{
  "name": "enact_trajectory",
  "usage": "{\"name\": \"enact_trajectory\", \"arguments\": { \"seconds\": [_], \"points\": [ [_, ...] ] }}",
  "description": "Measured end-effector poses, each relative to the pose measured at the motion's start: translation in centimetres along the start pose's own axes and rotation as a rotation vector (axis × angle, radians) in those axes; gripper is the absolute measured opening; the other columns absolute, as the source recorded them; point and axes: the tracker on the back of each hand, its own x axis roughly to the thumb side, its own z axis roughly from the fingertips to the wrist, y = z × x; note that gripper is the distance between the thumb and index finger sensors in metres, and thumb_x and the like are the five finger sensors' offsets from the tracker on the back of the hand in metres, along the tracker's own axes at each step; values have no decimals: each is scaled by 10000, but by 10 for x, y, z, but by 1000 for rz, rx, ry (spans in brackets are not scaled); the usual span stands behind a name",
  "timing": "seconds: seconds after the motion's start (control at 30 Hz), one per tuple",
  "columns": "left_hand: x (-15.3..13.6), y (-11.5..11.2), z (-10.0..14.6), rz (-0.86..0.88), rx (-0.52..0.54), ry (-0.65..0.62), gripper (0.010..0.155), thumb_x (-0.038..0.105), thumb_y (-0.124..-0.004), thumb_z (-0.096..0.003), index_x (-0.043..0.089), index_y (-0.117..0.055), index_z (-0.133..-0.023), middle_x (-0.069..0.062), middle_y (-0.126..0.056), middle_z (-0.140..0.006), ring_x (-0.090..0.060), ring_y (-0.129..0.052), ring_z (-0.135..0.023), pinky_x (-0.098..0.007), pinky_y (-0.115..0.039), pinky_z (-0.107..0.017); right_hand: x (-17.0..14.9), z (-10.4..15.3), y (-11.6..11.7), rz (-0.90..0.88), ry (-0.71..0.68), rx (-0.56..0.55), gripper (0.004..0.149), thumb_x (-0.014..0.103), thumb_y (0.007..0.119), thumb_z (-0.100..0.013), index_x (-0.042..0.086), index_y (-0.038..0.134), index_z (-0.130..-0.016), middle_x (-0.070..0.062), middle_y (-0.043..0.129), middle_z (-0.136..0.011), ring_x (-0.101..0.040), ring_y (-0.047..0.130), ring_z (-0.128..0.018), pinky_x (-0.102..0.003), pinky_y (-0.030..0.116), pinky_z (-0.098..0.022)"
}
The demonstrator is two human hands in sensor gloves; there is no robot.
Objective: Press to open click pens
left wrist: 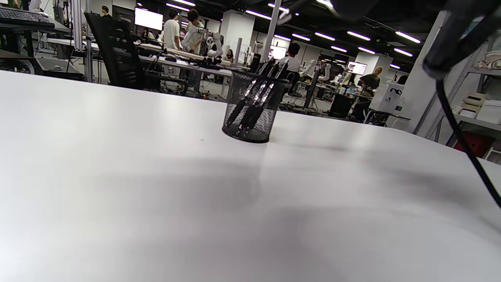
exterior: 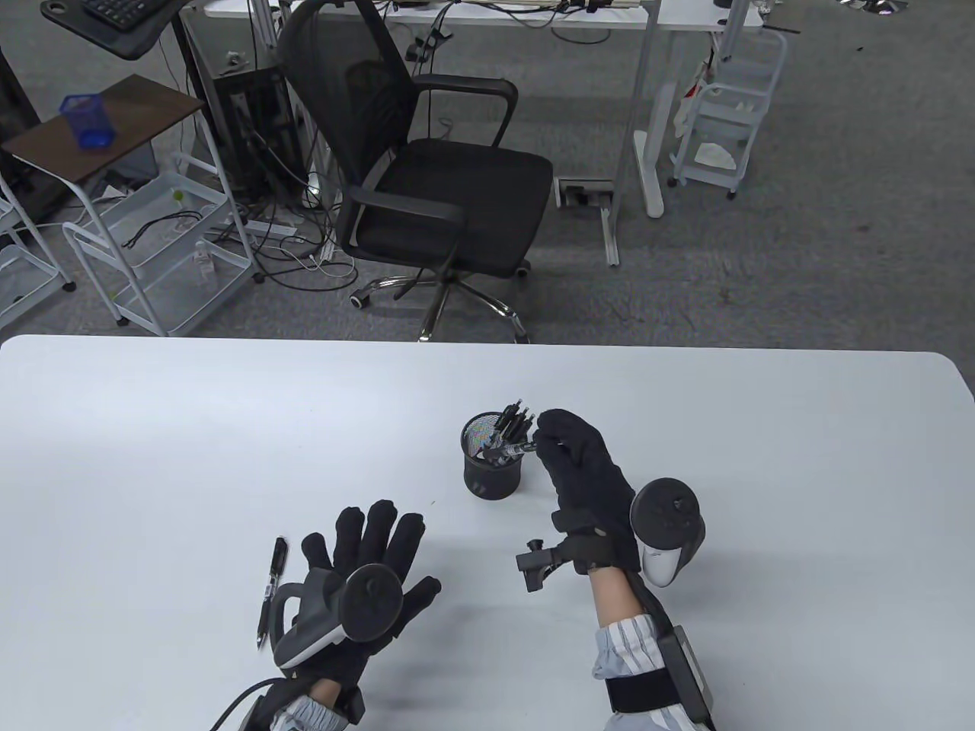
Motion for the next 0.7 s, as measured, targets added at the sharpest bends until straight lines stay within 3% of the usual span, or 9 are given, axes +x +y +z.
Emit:
{"name": "enact_trajectory", "arguments": {
  "seconds": [0.17, 0.37, 0.5, 0.6, 0.7],
  "points": [
    [0, 0, 1, 3, 7, 1, 741, 618, -526, -699, 262, -217, -1271, -183, -134, -1331, -592, -173, -1169, -822, -178, -716, 10, 15, -12, -194, 20, 2, 482, 222, 826, -582, 30, 733, -1014, -337, 720, -1025, -304, 943, -820, -599, 603, -657],
    [1, 0, 1, -3, 5, 2, 739, 616, -526, -699, 263, -218, -1270, -185, -135, -1331, -593, -178, -1169, -822, -180, -717, 12, 35, -22, -424, 71, 13, 623, 231, 853, -569, -21, 594, -1076, -383, 584, -1066, -241, 948, -749, -567, 654, -628],
    [2, -1, 1, -9, 3, 3, 740, 616, -527, -699, 260, -221, -1271, -186, -137, -1330, -596, -182, -1167, -822, -182, -717, -1, 49, -22, -558, 191, 51, 766, 230, 880, -549, -136, 495, -1100, -499, 430, -1077, -224, 917, -770, -552, 646, -635],
    [4, -4, 0, -22, -2, 5, 738, 614, -528, -699, 260, -223, -1270, -187, -137, -1330, -598, -180, -1167, -821, -180, -717, -22, 57, -16, -744, 405, 130, 692, 189, 873, -555, -189, 586, -1058, -537, 379, -1076, -245, 894, -795, -555, 638, -633],
    [6, -7, -1, -31, -11, 4, 738, 613, -528, -700, 257, -225, -1270, -192, -138, -1328, -599, -182, -1166, -821, -182, -717, -33, 59, -9, -964, 479, 144, 531, 163, 864, -570, -132, 742, -995, -500, 406, -1098, -272, 899, -795, -564, 623, -641]
  ]
}}
